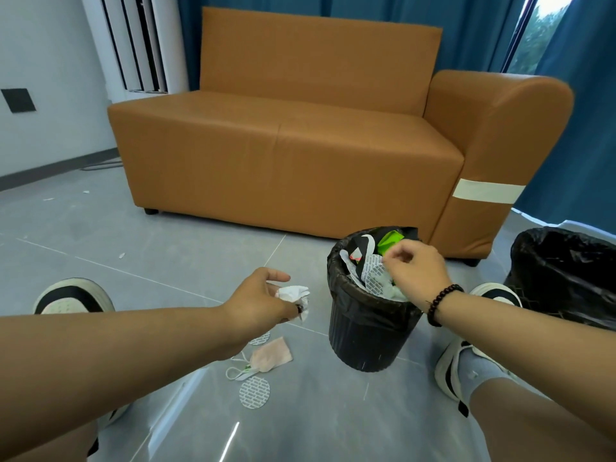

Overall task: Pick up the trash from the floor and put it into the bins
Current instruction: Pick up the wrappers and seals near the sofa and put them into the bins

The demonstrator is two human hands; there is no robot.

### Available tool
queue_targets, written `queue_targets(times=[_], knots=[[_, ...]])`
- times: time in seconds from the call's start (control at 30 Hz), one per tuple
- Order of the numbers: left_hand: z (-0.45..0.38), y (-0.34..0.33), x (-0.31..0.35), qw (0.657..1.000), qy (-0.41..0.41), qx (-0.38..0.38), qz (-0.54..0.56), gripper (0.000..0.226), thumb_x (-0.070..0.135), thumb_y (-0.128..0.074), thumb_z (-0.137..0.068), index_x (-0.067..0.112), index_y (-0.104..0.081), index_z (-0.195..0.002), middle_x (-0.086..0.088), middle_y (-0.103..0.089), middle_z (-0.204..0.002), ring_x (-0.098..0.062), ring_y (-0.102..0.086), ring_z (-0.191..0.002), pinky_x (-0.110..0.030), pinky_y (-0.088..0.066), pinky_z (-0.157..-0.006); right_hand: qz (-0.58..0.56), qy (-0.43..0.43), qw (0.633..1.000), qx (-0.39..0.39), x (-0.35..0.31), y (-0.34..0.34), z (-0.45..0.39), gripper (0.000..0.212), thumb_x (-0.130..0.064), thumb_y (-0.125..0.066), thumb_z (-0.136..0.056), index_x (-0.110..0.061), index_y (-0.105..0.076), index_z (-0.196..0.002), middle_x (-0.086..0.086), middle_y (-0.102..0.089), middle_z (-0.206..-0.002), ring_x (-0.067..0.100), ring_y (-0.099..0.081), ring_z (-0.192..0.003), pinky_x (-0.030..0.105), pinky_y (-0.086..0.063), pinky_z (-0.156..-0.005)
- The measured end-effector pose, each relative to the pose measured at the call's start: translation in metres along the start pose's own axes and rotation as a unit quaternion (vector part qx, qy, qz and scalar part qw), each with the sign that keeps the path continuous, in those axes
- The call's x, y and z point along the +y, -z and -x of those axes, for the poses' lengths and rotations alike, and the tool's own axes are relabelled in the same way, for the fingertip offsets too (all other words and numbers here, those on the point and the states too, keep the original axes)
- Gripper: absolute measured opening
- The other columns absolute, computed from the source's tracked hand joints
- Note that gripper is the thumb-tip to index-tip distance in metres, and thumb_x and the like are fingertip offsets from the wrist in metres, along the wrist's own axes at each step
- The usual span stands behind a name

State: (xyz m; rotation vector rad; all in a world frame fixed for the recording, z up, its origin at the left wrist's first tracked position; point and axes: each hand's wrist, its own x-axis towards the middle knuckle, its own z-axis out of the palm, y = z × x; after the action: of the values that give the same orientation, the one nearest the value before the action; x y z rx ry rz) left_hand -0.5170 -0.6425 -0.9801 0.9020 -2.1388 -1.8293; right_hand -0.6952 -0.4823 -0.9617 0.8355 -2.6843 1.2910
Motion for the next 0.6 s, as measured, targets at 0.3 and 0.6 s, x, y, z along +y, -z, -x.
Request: queue_targets(times=[0.3, 0.6], knots=[[0.009, -0.017, -0.003, 0.998, -0.052, -0.035, -0.031, 0.071, 0.011, -0.086, -0.066, 0.023, -0.044, -0.122, -0.002, -0.061, -0.098, -0.014, -0.066, -0.083, -0.021, -0.051, -0.066, -0.092, 0.064, 0.925, -0.362, -0.051, -0.015, 0.024, 0.022, -0.003, -0.065, -0.085, -0.02, -0.067, -0.098, -0.004, -0.063, -0.082, 0.006, -0.061, -0.065, 0.023, -0.056, -0.057], [0.008, -0.022, -0.009, 0.997, -0.048, -0.063, -0.016, 0.061, 0.007, -0.078, -0.076, 0.022, -0.042, -0.123, -0.002, -0.062, -0.109, -0.016, -0.068, -0.091, -0.031, -0.058, -0.078, -0.066, 0.085, 0.976, -0.188, -0.031, -0.005, 0.006, 0.02, 0.005, -0.061, -0.083, -0.013, -0.07, -0.087, 0.01, -0.067, -0.081, 0.022, -0.063, -0.069, 0.032, -0.059, -0.064]])
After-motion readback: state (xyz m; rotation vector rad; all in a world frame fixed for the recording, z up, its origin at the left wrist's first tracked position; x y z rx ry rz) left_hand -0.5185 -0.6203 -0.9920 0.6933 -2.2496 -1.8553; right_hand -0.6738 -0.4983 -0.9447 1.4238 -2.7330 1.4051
